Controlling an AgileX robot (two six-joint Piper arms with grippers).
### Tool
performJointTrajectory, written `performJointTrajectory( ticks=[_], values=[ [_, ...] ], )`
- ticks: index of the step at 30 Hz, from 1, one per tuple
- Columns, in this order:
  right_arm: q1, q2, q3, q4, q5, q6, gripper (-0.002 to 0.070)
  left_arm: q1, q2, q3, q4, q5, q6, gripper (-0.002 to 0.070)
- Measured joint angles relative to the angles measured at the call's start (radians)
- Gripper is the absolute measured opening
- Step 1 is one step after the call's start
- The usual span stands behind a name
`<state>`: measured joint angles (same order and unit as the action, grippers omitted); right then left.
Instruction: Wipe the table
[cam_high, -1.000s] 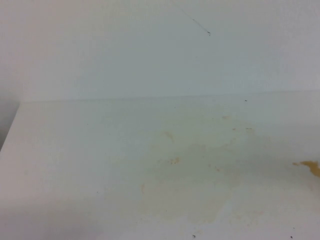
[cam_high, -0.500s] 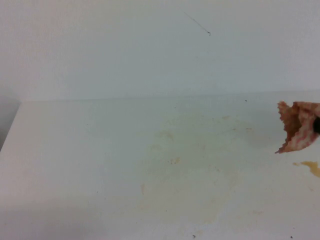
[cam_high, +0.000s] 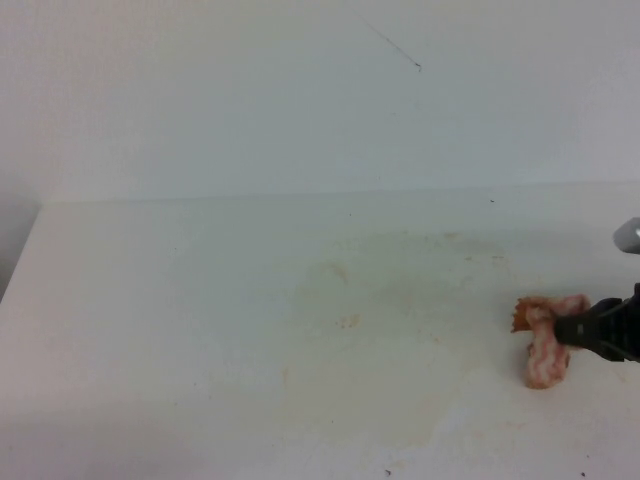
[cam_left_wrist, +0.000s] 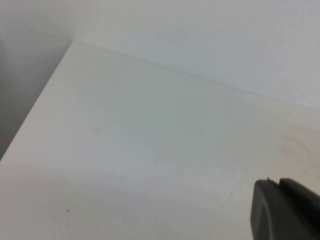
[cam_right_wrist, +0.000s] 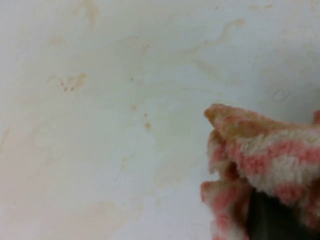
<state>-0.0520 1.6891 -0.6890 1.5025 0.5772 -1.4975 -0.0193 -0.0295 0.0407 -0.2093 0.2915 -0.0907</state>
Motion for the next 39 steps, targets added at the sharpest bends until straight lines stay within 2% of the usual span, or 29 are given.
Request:
performJointTrajectory(
  ticks=[10, 14, 16, 23, 25, 27, 32, 39],
  values=[
    [0.0, -0.004, -0.001, 0.0, 0.13, -0.068, 0.042, 0.0, 0.0, 0.0, 0.0, 0.0, 0.0, 0.0],
    [0.0, -0.026, -0.016, -0.015, 0.155, -0.072, 0.058, 0.0, 0.0, 0.0, 0.0, 0.001, 0.0, 0.0],
    [0.0, -0.046, -0.041, -0.032, 0.175, -0.069, 0.0596, 0.0, 0.0, 0.0, 0.0, 0.001, 0.0, 0.0],
    [0.0, -0.187, -0.133, -0.023, 0.185, -0.068, 0.0502, 0.0, 0.0, 0.0, 0.0, 0.002, 0.0, 0.0],
    [-0.002, -0.242, -0.154, -0.029, 0.174, -0.056, 0.0451, 0.0, 0.0, 0.0, 0.0, 0.002, 0.0, 0.0],
    [-0.002, -0.299, -0.169, -0.047, 0.157, -0.028, 0.0344, 0.0, 0.0, 0.0, 0.0, 0.002, 0.0, 0.0],
    [-0.002, -0.441, -0.191, -0.056, 0.078, -0.026, -0.0001, 0.0, 0.002, 0.0, 0.0, 0.01, 0.0, 0.0],
    [-0.002, -0.594, -0.208, -0.008, -0.123, -0.024, -0.0002, 0.0, 0.002, 0.0, 0.0, 0.01, 0.0, 0.0]
  ],
)
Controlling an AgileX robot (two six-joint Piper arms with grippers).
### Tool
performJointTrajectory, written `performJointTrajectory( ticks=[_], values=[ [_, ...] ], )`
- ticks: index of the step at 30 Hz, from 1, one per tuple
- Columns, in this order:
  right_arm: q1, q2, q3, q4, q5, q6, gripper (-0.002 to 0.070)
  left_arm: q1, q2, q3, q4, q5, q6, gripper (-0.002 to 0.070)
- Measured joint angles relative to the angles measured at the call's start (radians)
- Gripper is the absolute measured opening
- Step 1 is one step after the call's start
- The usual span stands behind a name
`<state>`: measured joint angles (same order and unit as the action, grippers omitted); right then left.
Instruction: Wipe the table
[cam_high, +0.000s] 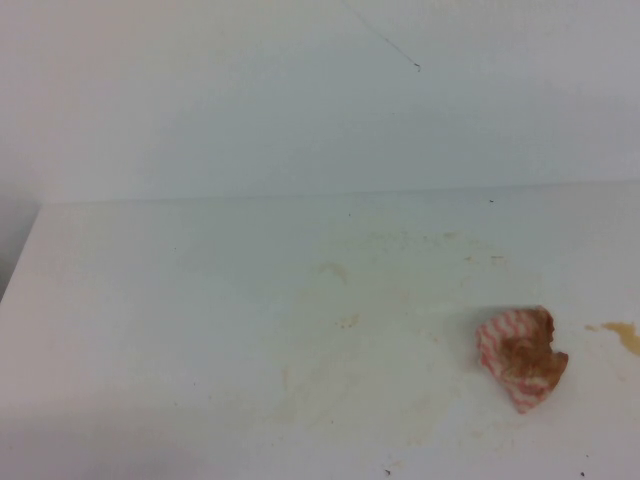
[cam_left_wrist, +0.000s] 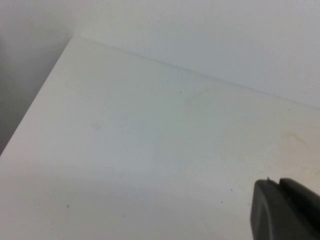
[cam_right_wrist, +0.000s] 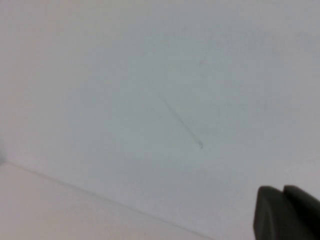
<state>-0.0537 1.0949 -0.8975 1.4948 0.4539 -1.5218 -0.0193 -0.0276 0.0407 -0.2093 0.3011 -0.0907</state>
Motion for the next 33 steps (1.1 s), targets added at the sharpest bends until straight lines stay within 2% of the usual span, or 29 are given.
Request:
performJointTrajectory(
  ticks=[4, 15, 17, 23, 33],
  values=[
    [0.0, -0.002, 0.0, 0.058, 0.006, 0.004, -0.0002, 0.0, 0.0, 0.0, 0.0, 0.0, 0.0, 0.0],
    [0.0, 0.077, 0.002, 0.071, 0.003, -0.002, -0.0003, 0.0, 0.0, 0.0, 0.0, 0.0, 0.0, 0.0],
    [0.0, 0.062, 0.016, 0.056, -0.044, -0.035, -0.0003, 0.0, 0.0, 0.0, 0.0, 0.0, 0.0, 0.0],
    [0.0, -0.13, 0.122, 0.056, -0.239, -0.104, -0.0003, 0.0, 0.0, 0.0, 0.0, 0.0, 0.0, 0.0],
    [0.002, -0.656, 0.54, 0.129, -0.6, -0.093, -0.0003, 0.0, 0.0, 0.0, 0.0, 0.0, 0.0, 0.0]
  ],
)
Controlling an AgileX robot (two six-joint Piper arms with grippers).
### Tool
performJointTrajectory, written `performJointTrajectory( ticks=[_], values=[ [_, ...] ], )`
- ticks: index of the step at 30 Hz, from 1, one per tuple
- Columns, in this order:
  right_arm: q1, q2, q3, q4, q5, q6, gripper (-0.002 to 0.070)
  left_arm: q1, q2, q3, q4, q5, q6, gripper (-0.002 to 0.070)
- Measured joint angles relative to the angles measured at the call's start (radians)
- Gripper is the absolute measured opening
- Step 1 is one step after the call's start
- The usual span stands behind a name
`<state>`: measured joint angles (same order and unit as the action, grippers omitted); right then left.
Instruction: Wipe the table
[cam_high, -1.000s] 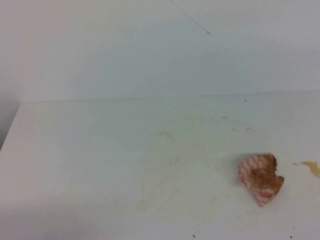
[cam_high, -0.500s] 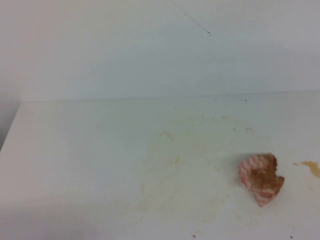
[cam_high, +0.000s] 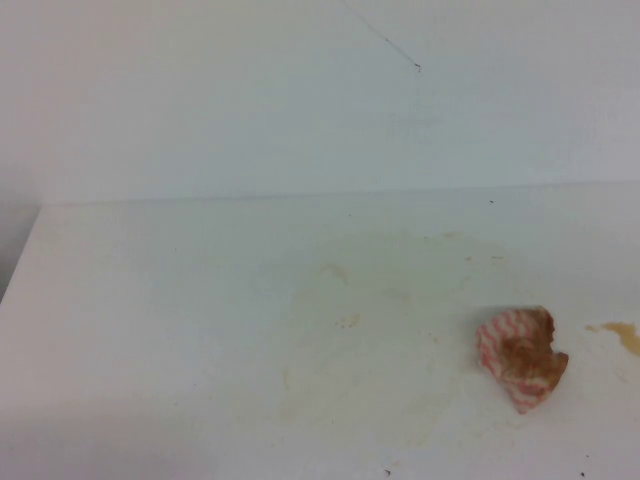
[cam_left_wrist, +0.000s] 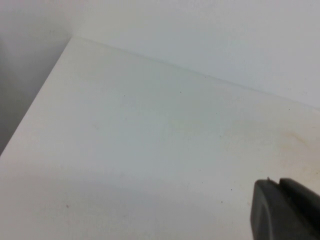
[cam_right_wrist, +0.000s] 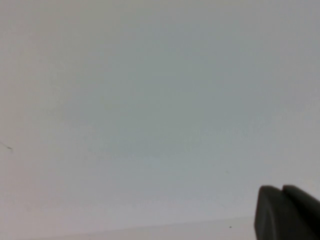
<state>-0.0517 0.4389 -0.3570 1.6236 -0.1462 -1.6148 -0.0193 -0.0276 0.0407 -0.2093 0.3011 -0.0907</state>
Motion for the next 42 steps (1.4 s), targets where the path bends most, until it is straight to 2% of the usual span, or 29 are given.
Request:
performJointTrajectory(
  ticks=[6, 14, 21, 24, 27, 31, 34, 38, 42],
  values=[
    [0.028, -0.117, 0.098, 0.002, -0.079, 0.006, -0.0003, 0.0, 0.0, 0.0, 0.0, 0.0, 0.0, 0.0],
    [0.027, -0.153, 0.102, 0.022, 0.052, -0.086, -0.0003, 0.0, 0.0, 0.0, 0.0, 0.0, 0.0, 0.0],
    [0.027, -0.155, 0.113, 0.081, 0.113, -0.086, -0.0003, 0.0, 0.0, 0.0, 0.0, 0.0, 0.0, 0.0],
    [0.027, -0.177, 0.162, 0.039, 0.141, -0.059, -0.0003, 0.0, 0.0, 0.0, 0.0, 0.0, 0.0, 0.0],
    [0.027, -0.234, 0.222, -0.25, 0.19, 0.186, -0.0003, 0.0, 0.0, 0.0, 0.0, 0.0, 0.0, 0.0],
    [0.027, -0.315, 0.302, -0.843, 0.21, 0.794, -0.0003, 0.0, 0.0, 0.0, 0.0, 0.0, 0.0, 0.0],
    [0.021, -0.394, 0.351, -1.219, 0.243, 1.187, -0.0003, 0.0, 0.0, 0.0, 0.0, 0.0, 0.0, 0.0],
    [0.02, -0.473, 0.39, -1.484, 0.349, 1.475, -0.0003, 0.0, 0.002, 0.0, 0.0, 0.0, 0.0, 0.0],
    [0.018, -0.469, 0.392, -1.624, 0.448, 1.535, -0.0003, 0.0, 0.002, 0.0, 0.0, 0.0, 0.0, 0.0]
  ],
)
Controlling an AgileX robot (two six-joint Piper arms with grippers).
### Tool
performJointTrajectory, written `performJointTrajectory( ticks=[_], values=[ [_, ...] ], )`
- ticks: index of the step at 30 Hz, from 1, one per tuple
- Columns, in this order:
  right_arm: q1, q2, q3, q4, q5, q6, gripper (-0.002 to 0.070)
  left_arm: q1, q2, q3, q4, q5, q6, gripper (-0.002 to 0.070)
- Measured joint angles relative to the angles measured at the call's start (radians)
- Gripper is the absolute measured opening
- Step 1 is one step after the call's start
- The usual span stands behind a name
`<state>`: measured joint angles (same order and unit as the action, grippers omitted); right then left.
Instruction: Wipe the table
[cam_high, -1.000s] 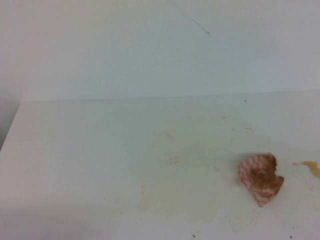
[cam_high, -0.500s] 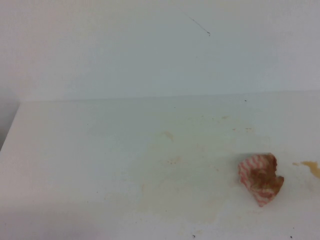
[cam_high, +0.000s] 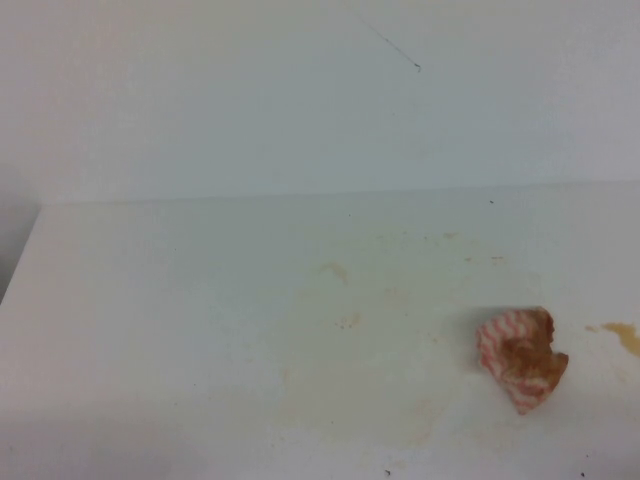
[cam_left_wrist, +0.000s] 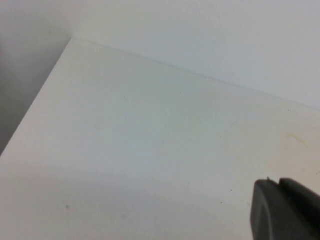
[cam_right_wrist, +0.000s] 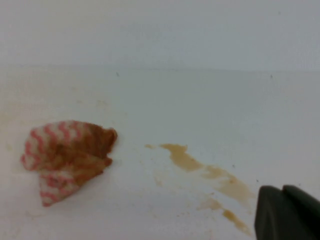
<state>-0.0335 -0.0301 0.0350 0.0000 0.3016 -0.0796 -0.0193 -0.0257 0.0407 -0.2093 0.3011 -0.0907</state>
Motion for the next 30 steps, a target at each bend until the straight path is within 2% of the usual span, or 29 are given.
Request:
performJointTrajectory(
  ticks=[6, 30],
  values=[
    [0.0, 0.0, 0.0, -0.122, 0.007, 0.025, -0.0003, 0.0, 0.0, 0.0, 0.0, 0.0, 0.0, 0.0],
    [0.0, 0.004, 0.0, -0.12, 0.016, 0.037, -0.0003, 0.0, 0.0, 0.0, 0.0, 0.0, 0.0, 0.0]
  ],
)
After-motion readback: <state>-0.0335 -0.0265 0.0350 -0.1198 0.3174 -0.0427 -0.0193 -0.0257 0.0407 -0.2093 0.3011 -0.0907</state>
